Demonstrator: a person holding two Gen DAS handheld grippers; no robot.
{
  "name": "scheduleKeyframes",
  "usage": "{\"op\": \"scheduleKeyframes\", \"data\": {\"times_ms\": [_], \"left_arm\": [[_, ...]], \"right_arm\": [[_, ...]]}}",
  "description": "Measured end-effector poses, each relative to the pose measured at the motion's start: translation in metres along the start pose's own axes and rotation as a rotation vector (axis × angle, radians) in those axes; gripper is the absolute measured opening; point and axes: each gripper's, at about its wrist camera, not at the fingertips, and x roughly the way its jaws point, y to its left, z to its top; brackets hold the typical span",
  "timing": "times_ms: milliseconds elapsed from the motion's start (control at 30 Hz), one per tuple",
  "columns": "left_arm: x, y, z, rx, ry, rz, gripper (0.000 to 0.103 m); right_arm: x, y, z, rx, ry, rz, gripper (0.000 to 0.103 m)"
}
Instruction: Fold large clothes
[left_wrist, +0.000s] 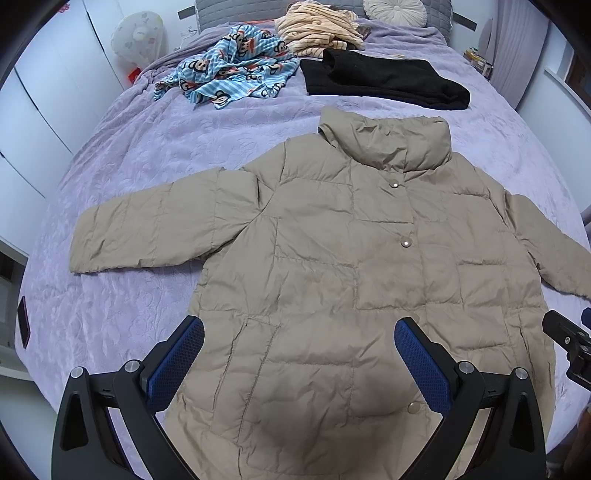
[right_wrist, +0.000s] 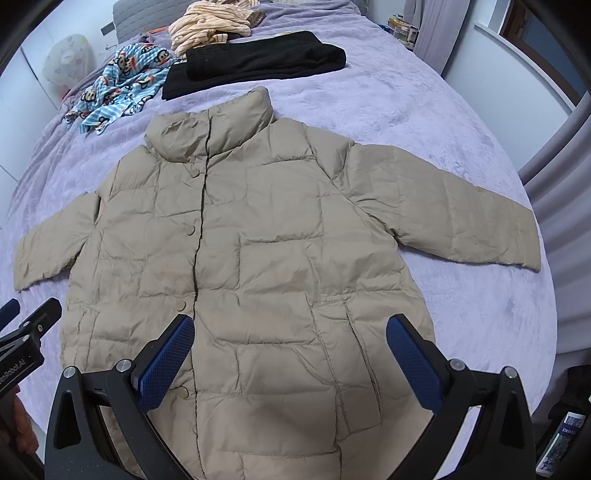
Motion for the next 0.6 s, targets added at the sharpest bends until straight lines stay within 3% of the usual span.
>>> {"op": "scheduleKeyframes", "data": {"times_ms": [600], "left_arm": [[-0.0004, 0.002, 0.0, 0.0, 0.001, -0.001, 0.103]], "right_arm": [[0.0016, 0.0045, 0.0028, -0.006, 0.0, 0.001, 0.103]]}}
